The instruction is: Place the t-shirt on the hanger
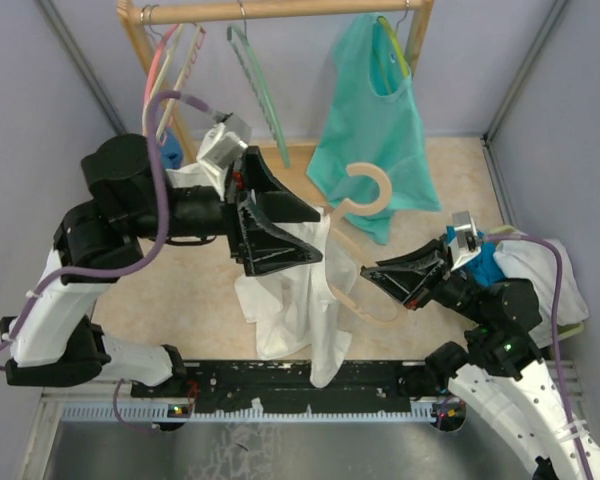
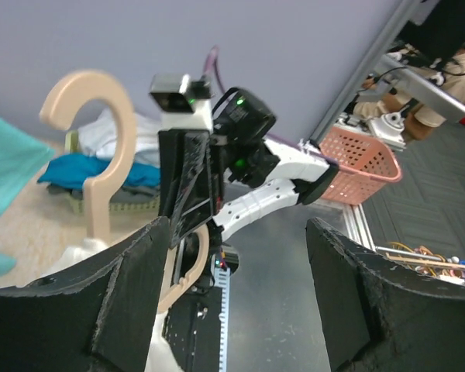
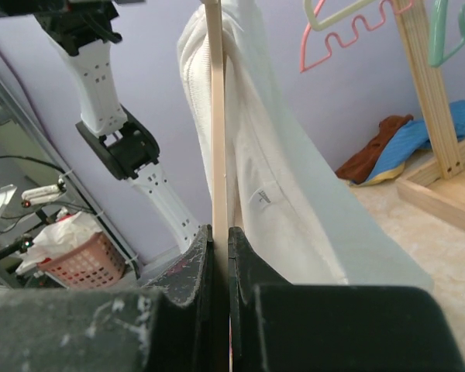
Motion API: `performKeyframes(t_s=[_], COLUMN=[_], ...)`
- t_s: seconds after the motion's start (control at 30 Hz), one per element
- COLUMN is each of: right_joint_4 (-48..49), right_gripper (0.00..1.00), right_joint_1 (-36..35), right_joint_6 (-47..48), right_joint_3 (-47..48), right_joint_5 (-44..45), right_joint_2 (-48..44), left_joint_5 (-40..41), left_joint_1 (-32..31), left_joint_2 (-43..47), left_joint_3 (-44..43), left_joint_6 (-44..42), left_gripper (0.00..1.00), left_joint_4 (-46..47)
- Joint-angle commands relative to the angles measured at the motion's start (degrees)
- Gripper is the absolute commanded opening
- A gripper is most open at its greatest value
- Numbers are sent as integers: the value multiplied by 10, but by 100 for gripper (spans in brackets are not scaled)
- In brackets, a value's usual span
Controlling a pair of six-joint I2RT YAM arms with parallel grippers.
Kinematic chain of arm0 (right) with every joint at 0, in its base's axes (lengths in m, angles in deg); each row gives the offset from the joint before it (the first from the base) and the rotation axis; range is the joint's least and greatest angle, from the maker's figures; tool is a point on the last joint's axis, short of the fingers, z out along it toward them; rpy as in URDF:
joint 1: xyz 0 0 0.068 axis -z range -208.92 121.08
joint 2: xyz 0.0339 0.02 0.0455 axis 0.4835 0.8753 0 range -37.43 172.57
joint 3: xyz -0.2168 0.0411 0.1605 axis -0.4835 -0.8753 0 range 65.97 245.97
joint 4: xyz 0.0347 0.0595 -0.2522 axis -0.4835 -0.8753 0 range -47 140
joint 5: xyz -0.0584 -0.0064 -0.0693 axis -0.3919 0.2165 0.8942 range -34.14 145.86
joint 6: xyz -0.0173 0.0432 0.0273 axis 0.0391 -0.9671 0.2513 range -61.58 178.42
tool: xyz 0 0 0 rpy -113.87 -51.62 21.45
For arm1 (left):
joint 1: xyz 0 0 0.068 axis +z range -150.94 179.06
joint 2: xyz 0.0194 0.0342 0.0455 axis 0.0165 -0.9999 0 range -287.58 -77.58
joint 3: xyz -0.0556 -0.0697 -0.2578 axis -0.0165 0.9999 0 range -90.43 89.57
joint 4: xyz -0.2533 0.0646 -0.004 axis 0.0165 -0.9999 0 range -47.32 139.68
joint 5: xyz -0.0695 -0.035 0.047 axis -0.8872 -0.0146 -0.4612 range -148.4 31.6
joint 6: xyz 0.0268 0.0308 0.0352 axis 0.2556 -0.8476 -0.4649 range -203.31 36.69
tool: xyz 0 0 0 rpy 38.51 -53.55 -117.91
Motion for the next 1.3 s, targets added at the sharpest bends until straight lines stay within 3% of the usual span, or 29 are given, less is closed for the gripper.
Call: performKeyframes(t_s=[0.0, 0.13, 0.33, 0.43, 0.73, 0.87, 1.1, 1.27], right_joint_4=[10, 5, -12, 10, -15, -39, -127, -138], right_gripper=[0, 0, 0, 0, 0, 0, 0, 0], right_joint_1=[0, 0, 0, 0, 0, 0, 0, 0], right_joint_6=[-6, -3, 1, -22, -31, -22, 24, 26], right_joint_3=[4, 5, 11, -1, -9, -1, 13, 11], right_joint_5=[-4, 4, -23, -69, -182, -197, -198, -196], right_joint_2=[-10, -10, -9, -8, -7, -4, -19, -28], left_joint_5=[-46, -18, 206, 247, 189, 158, 49, 38], left_joint_1=[-4, -4, -4, -3, -4, -4, -4, -4], left_joint_2=[12, 0, -6, 0, 1, -5, 0, 15], left_joint_3=[8, 5, -122, -129, -111, -96, 11, 34], left_joint_6=[-6, -25, -98, -122, -110, -81, -47, -34], left_gripper=[77, 76, 81, 83, 94, 92, 86, 85], left_joint_4=[56, 17, -134, -165, -203, -223, -238, -246])
